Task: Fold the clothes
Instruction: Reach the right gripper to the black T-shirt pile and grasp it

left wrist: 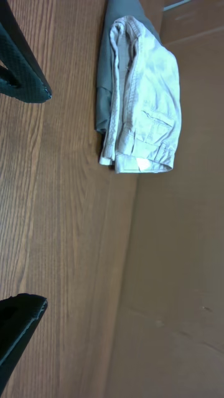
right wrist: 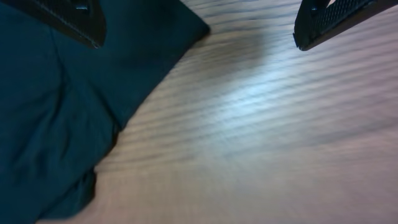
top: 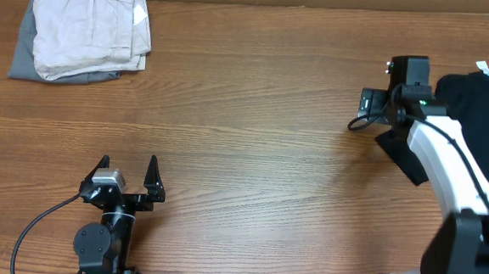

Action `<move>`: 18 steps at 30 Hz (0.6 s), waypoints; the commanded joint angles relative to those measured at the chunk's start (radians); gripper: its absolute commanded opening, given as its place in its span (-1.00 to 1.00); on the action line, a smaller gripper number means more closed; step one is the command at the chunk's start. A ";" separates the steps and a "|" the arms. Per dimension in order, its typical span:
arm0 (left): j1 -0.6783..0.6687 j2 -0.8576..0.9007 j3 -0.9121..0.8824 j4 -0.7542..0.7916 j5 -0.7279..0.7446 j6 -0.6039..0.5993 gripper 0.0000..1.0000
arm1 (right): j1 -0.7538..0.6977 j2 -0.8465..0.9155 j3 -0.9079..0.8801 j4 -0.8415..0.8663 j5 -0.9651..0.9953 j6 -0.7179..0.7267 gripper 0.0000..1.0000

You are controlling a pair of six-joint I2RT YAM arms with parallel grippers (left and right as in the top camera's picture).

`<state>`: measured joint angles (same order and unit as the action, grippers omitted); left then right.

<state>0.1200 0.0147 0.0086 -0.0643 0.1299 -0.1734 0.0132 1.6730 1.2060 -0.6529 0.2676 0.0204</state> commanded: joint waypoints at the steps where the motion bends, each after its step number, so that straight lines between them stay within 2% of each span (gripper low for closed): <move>1: 0.005 -0.010 -0.004 -0.003 -0.010 0.020 1.00 | -0.045 0.091 0.027 -0.021 0.018 -0.025 0.92; 5: 0.005 -0.010 -0.004 -0.003 -0.010 0.020 1.00 | -0.069 0.160 0.026 -0.056 -0.008 -0.024 0.58; 11: 0.005 -0.010 -0.004 -0.003 -0.010 0.020 1.00 | -0.070 0.182 0.025 -0.060 -0.086 -0.025 0.44; 18: 0.005 -0.010 -0.004 -0.003 -0.010 0.020 1.00 | -0.070 0.194 0.001 -0.055 -0.108 -0.025 0.43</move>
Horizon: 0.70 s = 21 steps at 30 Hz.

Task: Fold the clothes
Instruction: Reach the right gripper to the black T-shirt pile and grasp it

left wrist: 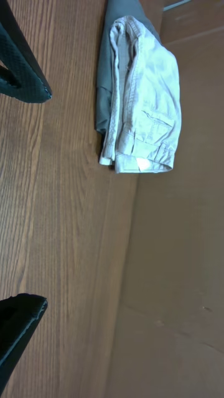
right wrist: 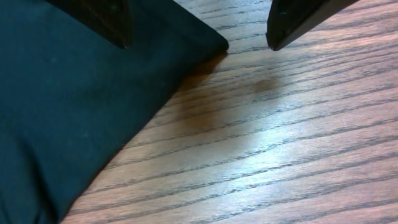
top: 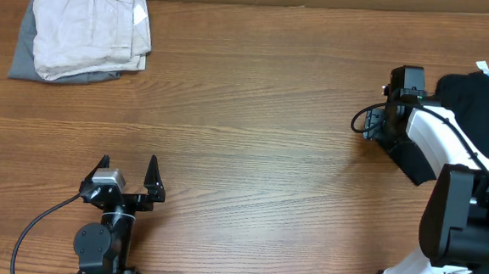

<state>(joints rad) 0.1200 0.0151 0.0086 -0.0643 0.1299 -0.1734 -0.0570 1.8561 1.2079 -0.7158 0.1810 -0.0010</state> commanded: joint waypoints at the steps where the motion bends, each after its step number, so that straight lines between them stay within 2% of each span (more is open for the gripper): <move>1: 0.005 -0.011 -0.004 -0.003 -0.010 0.020 1.00 | 0.000 0.011 -0.005 0.009 -0.021 -0.003 0.43; 6: 0.005 -0.011 -0.004 -0.003 -0.010 0.020 1.00 | 0.000 0.021 -0.011 0.014 -0.021 -0.003 0.40; 8: 0.005 -0.011 -0.004 -0.003 -0.010 0.020 1.00 | 0.000 0.031 -0.011 0.018 -0.018 -0.003 0.32; 18: 0.005 -0.011 -0.004 -0.003 -0.010 0.020 1.00 | -0.001 0.127 -0.011 0.027 0.005 -0.003 0.31; 19: 0.005 -0.011 -0.004 -0.003 -0.010 0.020 1.00 | -0.001 0.132 -0.011 0.027 0.005 -0.003 0.29; 21: 0.005 -0.011 -0.004 -0.003 -0.010 0.020 1.00 | -0.001 0.136 -0.011 0.027 0.005 -0.002 0.07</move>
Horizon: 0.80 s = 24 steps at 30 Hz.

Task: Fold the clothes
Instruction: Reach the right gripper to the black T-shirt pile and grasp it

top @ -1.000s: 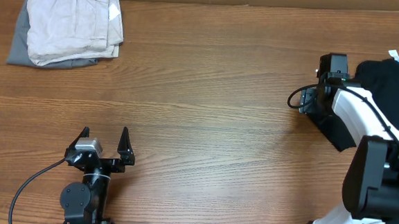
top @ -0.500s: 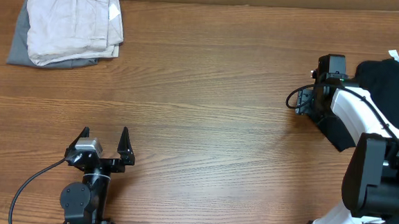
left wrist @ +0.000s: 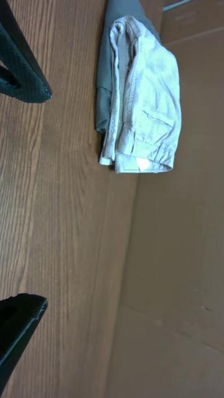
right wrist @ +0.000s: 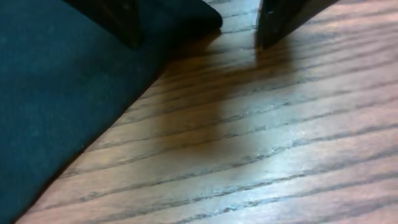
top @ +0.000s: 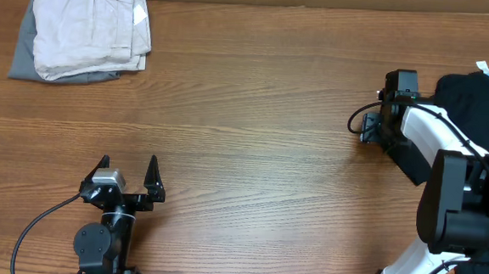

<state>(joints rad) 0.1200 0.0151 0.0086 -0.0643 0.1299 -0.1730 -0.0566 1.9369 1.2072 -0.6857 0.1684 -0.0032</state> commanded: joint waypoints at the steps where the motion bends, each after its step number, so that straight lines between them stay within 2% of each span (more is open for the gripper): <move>1: 0.005 -0.011 -0.004 -0.003 -0.010 0.019 1.00 | -0.002 0.055 -0.010 -0.004 0.017 0.005 -0.05; 4: 0.005 -0.011 -0.004 -0.003 -0.010 0.019 1.00 | -0.002 0.055 -0.010 -0.004 0.018 0.011 -0.38; 8: 0.005 -0.011 -0.004 -0.003 -0.010 0.019 1.00 | -0.002 0.055 -0.004 -0.007 0.024 0.030 -0.93; 17: 0.005 -0.011 -0.004 -0.003 -0.010 0.019 1.00 | -0.002 0.002 0.160 -0.164 0.067 0.068 -0.93; 24: 0.005 -0.011 -0.004 -0.003 -0.010 0.019 1.00 | 0.006 -0.088 0.363 -0.336 0.066 0.068 -0.93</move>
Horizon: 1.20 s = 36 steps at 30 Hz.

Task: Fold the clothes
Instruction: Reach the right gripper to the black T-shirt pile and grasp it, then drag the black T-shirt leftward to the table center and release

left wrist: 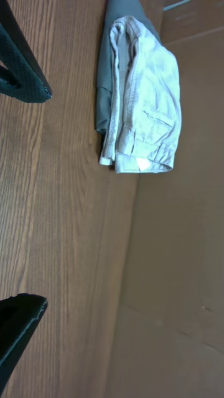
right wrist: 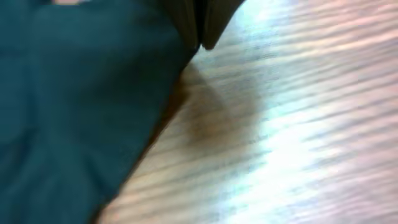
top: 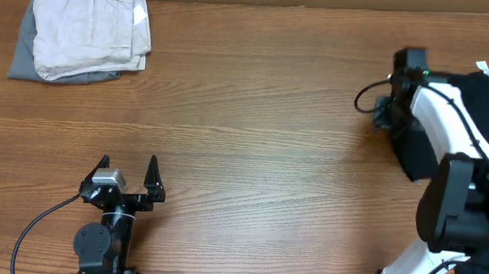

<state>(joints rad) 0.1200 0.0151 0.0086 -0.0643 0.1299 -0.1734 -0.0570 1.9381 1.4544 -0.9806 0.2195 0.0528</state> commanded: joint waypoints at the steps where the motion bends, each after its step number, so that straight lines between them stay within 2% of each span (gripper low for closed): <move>1: 0.005 -0.011 -0.004 -0.003 -0.010 0.020 1.00 | 0.014 -0.105 0.193 -0.097 0.010 0.011 -0.93; 7: 0.005 -0.011 -0.004 -0.003 -0.010 0.019 1.00 | 0.084 -0.118 0.410 -0.197 -0.084 0.010 -0.92; 13: 0.005 -0.011 -0.004 -0.003 -0.010 0.020 1.00 | 0.222 -0.118 0.542 -0.163 -0.191 0.003 -0.93; 19: 0.005 -0.011 -0.004 -0.003 -0.010 0.020 1.00 | 0.366 -0.115 0.562 -0.047 -0.329 0.009 -0.93; 23: 0.005 -0.011 -0.004 -0.003 -0.010 0.020 1.00 | 0.479 -0.091 0.562 0.055 -0.473 0.070 -0.93; 30: 0.005 -0.011 -0.004 -0.003 -0.010 0.019 1.00 | 0.660 0.068 0.562 0.225 -0.618 0.209 -0.93; 36: 0.005 -0.011 -0.004 -0.003 -0.010 0.020 1.00 | 0.730 0.135 0.562 0.264 -0.692 0.219 -0.93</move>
<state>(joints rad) 0.1200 0.0151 0.0086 -0.0643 0.1299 -0.1734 0.6521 2.0609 1.9972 -0.7269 -0.3988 0.2375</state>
